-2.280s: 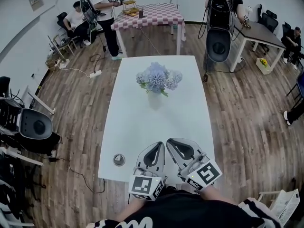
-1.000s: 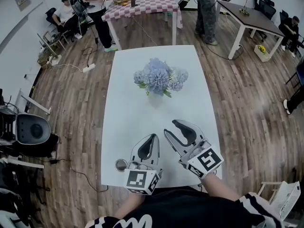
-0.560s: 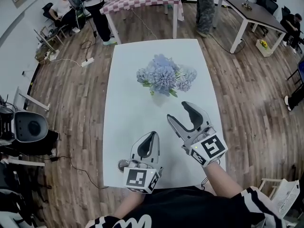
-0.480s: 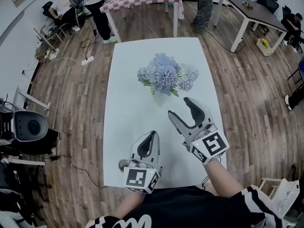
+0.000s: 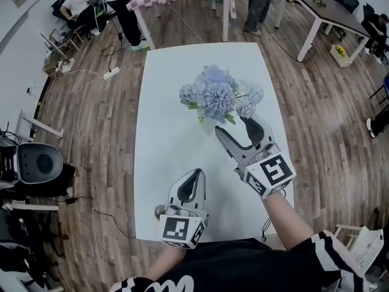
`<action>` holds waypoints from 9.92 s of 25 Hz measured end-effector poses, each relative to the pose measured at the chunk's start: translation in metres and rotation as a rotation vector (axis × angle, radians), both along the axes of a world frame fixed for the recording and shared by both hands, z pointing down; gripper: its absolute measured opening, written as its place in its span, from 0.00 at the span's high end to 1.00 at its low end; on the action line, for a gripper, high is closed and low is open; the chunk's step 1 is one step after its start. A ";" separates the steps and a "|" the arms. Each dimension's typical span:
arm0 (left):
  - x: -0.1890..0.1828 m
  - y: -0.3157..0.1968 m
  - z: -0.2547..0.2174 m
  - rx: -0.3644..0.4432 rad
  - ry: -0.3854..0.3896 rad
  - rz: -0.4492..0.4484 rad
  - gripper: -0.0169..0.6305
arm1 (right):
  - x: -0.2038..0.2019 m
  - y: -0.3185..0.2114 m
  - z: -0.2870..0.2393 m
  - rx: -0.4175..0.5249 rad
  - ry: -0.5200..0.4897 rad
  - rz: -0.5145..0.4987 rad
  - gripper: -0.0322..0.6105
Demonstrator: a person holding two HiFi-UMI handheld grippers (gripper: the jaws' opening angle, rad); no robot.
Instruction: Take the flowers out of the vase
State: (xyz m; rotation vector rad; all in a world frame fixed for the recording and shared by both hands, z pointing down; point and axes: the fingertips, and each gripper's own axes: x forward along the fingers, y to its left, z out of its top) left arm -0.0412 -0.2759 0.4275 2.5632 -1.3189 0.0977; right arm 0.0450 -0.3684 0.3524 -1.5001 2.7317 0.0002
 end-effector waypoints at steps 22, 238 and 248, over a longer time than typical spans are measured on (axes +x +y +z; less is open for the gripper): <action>-0.015 0.000 0.014 -0.048 -0.012 -0.007 0.97 | -0.018 -0.030 -0.005 0.040 -0.026 -0.039 0.53; -0.020 0.028 0.040 -0.115 -0.020 -0.098 0.97 | 0.051 0.008 0.150 -0.436 -0.647 0.110 0.90; -0.018 0.028 0.041 -0.119 -0.025 -0.096 0.97 | 0.055 0.005 0.163 -0.470 -0.727 0.124 0.90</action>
